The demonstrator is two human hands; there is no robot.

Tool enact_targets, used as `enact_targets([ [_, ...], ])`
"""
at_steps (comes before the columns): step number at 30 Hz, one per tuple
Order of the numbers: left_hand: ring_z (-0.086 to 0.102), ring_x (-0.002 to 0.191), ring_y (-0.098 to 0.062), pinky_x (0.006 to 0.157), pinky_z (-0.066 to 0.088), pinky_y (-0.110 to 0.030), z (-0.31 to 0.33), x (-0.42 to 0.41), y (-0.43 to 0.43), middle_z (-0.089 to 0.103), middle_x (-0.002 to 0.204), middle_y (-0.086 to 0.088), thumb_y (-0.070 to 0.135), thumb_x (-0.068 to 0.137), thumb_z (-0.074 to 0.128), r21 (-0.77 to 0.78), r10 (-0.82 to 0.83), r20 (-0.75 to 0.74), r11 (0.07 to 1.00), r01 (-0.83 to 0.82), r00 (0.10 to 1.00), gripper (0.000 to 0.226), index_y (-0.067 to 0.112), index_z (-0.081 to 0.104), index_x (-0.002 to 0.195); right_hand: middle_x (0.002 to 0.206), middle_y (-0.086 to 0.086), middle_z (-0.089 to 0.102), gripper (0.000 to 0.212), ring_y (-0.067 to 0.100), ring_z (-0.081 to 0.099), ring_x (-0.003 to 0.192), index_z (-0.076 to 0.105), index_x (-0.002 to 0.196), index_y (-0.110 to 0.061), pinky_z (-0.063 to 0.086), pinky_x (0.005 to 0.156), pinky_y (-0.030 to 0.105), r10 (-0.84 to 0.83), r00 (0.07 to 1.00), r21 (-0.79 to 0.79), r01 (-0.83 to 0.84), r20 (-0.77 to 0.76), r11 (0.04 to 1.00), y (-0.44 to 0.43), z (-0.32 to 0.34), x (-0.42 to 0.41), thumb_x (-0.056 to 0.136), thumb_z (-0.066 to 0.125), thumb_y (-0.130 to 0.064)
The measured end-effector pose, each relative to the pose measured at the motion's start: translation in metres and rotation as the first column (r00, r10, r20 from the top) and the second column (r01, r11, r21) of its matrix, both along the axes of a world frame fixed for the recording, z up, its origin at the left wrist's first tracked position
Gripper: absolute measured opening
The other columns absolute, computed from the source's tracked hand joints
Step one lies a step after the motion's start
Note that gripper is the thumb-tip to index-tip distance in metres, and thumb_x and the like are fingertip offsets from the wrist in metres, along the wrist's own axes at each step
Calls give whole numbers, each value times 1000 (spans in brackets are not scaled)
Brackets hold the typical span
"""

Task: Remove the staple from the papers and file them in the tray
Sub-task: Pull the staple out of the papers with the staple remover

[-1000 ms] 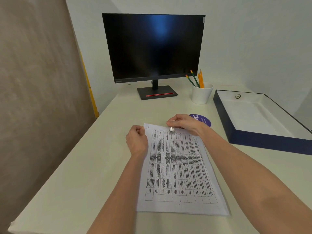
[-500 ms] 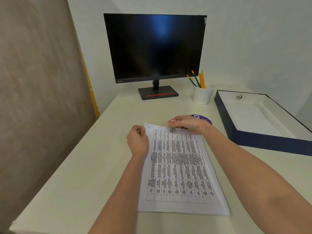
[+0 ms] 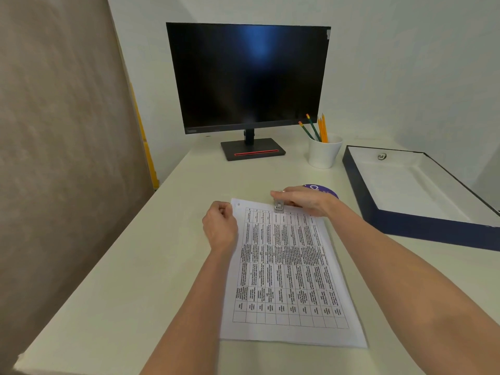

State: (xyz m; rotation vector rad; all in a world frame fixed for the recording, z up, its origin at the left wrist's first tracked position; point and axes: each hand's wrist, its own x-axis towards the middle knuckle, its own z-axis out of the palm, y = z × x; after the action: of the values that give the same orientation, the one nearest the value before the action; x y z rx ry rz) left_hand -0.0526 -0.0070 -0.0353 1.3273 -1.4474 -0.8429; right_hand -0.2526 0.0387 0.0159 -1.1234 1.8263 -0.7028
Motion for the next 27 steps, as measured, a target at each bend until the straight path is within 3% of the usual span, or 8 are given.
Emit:
enact_targets([
  [6, 56, 77, -23, 74, 47, -34, 0, 0, 0, 59, 74, -1, 7, 92, 47, 0, 4, -6, 1000, -4, 1000, 17, 5, 64, 90, 128, 6, 55, 48, 24, 55, 117, 53, 129, -16, 44, 104, 41, -15, 999, 1, 15, 44, 1000, 2, 1, -13, 86, 65, -34],
  [12, 55, 77, -22, 70, 43, -31, -1, 0, 0, 61, 77, -2, 7, 93, 47, -14, -7, 4, 1000, 7, 1000, 17, 6, 64, 90, 103, 10, 67, 31, 28, 66, 100, 60, 96, -12, 49, 99, 45, -12, 989, 15, 10, 144, 1000, 17, -2, -32, 82, 69, -38],
  [19, 55, 76, -24, 72, 43, -30, -2, 1, -1, 63, 79, -5, 11, 93, 48, -19, -10, -12, 1000, 10, 1000, 18, 4, 65, 92, 97, 7, 70, 23, 24, 67, 92, 62, 91, -14, 52, 95, 41, -40, 983, -6, 41, 178, 999, 22, 0, -33, 83, 69, -35],
  [22, 55, 76, -24, 70, 41, -29, -3, 1, -1, 62, 79, -5, 11, 93, 48, -25, -8, -13, 1000, 8, 1000, 18, 4, 65, 92, 106, 9, 70, 32, 27, 68, 98, 59, 103, -12, 52, 95, 45, -34, 983, -11, 36, 179, 999, 22, -1, -31, 82, 71, -33],
  [25, 55, 77, -24, 70, 39, -28, -3, 1, -1, 62, 80, -5, 12, 93, 49, -17, -9, -17, 1000, 9, 1000, 18, 5, 65, 91, 115, 8, 64, 44, 24, 65, 105, 56, 123, -15, 53, 91, 39, -22, 991, -42, 27, 134, 999, 26, 2, -28, 83, 71, -26],
  [27, 54, 77, -24, 70, 39, -28, -2, 1, -1, 63, 80, -6, 12, 93, 48, -14, -4, -24, 1000, 4, 1000, 18, 5, 65, 91, 117, 7, 61, 46, 23, 63, 106, 56, 125, -17, 52, 90, 35, -16, 992, -66, 24, 122, 998, 27, 4, -30, 83, 71, -27],
])
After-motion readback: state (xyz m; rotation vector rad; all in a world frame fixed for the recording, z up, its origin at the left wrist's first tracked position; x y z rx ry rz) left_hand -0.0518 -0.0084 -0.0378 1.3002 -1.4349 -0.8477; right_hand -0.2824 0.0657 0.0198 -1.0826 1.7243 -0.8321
